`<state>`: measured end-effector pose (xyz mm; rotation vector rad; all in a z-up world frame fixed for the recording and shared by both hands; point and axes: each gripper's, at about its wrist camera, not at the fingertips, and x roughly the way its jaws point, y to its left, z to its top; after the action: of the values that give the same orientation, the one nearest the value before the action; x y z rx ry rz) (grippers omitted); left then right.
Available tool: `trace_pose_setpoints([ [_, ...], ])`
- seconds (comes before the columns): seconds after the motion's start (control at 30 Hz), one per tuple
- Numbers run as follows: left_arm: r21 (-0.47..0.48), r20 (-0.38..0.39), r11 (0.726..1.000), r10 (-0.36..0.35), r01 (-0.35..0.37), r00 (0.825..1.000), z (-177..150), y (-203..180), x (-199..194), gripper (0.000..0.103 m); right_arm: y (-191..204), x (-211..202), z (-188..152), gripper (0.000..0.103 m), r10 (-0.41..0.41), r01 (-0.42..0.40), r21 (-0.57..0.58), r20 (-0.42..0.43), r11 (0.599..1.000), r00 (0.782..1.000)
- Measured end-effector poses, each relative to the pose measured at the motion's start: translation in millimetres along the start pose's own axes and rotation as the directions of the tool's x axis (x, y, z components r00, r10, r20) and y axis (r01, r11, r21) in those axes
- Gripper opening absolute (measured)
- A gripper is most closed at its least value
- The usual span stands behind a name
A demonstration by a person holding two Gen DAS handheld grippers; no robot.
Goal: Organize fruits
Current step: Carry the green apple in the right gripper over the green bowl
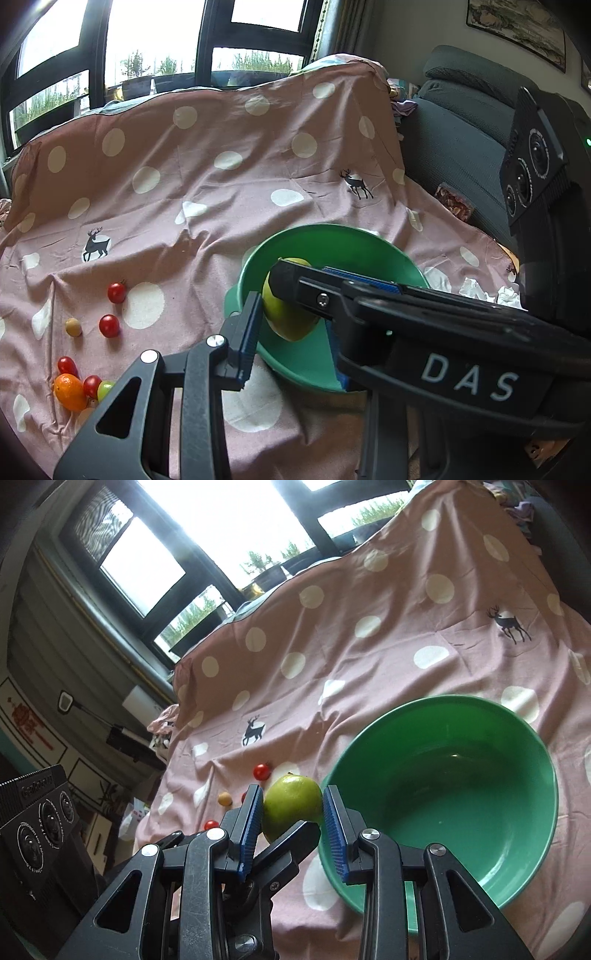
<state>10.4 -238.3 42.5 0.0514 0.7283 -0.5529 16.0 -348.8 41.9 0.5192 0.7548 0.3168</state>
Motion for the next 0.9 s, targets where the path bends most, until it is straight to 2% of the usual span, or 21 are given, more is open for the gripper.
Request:
trace_pose_setpoints([
  [0.47, 0.028, -0.056, 0.996, -0.080, 0.082, 0.995, 5.8, -25.8, 36.5, 0.034, -43.8, -8.3, 5.3, 0.035, -0.082, 0.081, 0.089, 0.008, 0.993, 0.997],
  [0.9, 0.012, -0.118, 0.992, -0.124, 0.126, 0.985, 2.0, -31.1, 61.3, 0.034, -64.9, 1.1, 4.6, 0.039, -0.160, 0.165, 0.125, -0.053, 0.978, 0.986],
])
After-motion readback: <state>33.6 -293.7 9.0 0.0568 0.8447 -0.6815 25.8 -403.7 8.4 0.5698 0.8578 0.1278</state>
